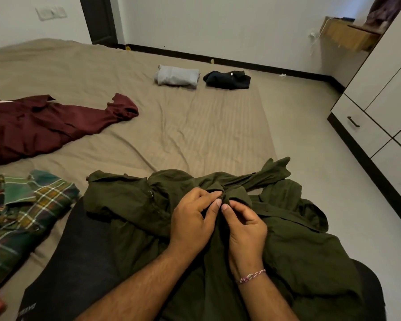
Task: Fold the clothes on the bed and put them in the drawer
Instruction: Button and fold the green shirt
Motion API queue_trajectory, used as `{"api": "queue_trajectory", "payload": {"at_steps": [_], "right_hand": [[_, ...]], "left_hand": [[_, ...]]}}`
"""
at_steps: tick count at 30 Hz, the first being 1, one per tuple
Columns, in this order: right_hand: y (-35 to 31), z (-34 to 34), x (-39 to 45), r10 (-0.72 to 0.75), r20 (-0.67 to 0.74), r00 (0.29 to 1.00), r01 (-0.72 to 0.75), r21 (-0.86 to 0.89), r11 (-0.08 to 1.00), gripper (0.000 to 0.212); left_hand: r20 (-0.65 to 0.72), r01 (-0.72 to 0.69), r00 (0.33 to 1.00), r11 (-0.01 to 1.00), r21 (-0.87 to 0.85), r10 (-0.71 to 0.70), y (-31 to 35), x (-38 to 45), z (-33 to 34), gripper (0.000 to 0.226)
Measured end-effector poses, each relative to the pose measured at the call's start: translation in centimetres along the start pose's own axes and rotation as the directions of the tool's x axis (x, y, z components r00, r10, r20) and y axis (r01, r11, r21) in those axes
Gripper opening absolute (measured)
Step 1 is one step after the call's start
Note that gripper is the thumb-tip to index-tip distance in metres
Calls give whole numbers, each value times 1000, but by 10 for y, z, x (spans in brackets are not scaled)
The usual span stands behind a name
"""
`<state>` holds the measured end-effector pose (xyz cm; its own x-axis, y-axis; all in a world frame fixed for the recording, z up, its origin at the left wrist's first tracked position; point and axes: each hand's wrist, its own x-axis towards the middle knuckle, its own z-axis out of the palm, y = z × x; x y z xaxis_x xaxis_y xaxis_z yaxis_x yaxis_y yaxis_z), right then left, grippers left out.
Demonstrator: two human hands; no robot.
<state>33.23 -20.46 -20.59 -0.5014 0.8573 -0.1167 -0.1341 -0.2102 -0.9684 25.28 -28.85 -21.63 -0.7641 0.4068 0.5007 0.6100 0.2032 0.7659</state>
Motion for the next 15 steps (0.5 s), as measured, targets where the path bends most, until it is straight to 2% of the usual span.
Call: {"api": "queue_trajectory", "payload": {"at_steps": [5,9,15], "right_hand": [[3,0,1,46,23,999,-48,70,996,14],[5,-1,1,4,-3,1000,-4,10,1000,13],[9,1,2,-135,-67,989,127,-109,986,20]], "left_hand": [[-10,12,1000,1000,14,-12,0,1,-2,19],[-13,15,1000,997,73,-14,4,0,-3,10],[21,278,961,955,-103,-277,2,-1,1,4]]}}
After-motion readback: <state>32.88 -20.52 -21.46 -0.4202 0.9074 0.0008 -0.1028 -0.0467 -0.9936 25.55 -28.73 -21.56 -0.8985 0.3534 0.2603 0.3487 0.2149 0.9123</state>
